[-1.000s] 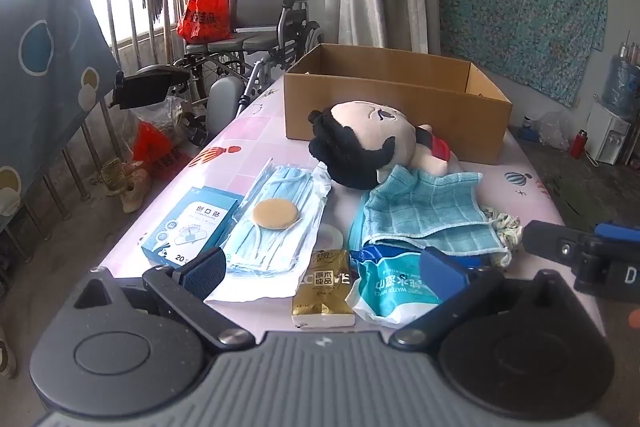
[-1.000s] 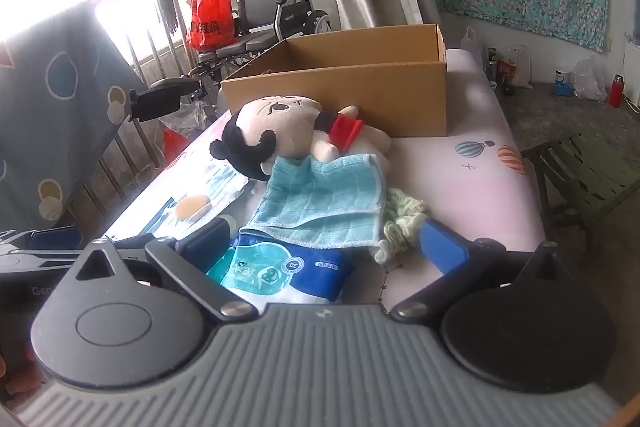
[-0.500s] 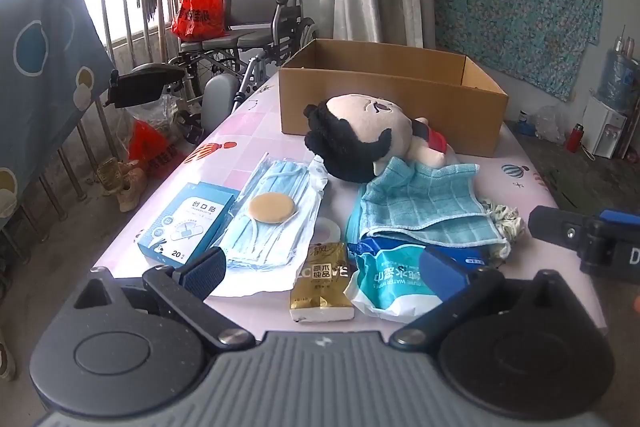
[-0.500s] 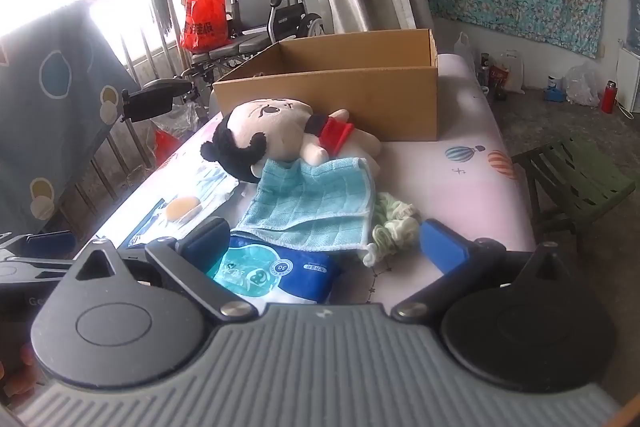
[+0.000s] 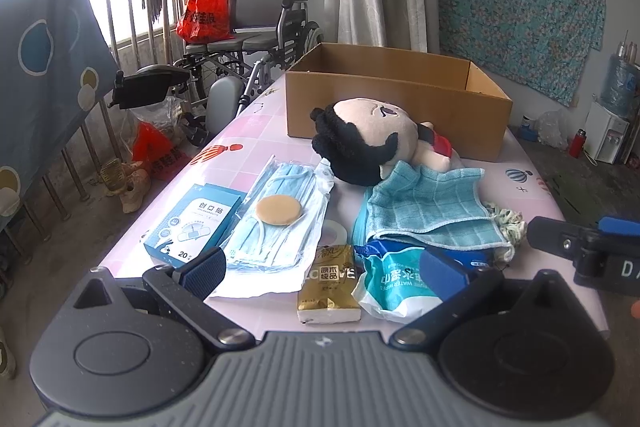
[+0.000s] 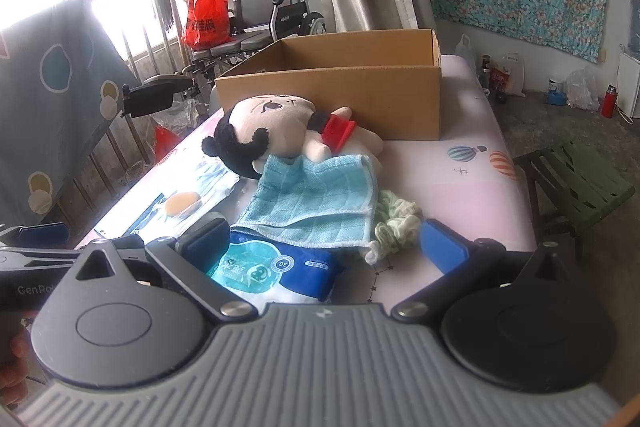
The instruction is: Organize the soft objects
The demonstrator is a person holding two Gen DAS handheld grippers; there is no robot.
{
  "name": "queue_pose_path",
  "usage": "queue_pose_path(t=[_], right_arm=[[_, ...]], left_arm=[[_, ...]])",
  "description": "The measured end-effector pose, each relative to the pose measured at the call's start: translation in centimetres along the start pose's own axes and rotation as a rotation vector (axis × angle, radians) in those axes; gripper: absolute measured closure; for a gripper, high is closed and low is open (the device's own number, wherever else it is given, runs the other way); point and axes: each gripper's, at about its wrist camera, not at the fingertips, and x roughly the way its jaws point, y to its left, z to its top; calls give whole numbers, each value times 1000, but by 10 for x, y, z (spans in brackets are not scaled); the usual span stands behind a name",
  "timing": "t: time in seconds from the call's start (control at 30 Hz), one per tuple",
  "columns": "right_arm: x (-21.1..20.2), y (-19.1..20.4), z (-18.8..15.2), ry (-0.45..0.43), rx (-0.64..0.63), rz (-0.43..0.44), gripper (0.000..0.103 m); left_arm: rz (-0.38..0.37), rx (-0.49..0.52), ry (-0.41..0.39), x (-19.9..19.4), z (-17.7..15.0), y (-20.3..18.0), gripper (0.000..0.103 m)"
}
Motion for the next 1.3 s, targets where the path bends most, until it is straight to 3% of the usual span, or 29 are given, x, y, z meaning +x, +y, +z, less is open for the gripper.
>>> queue_pose_path(t=[1.3], right_arm=[[3,3,-1,4,-28,-14,1]], left_arm=[[-4,-1,5,4,-1,-1,0]])
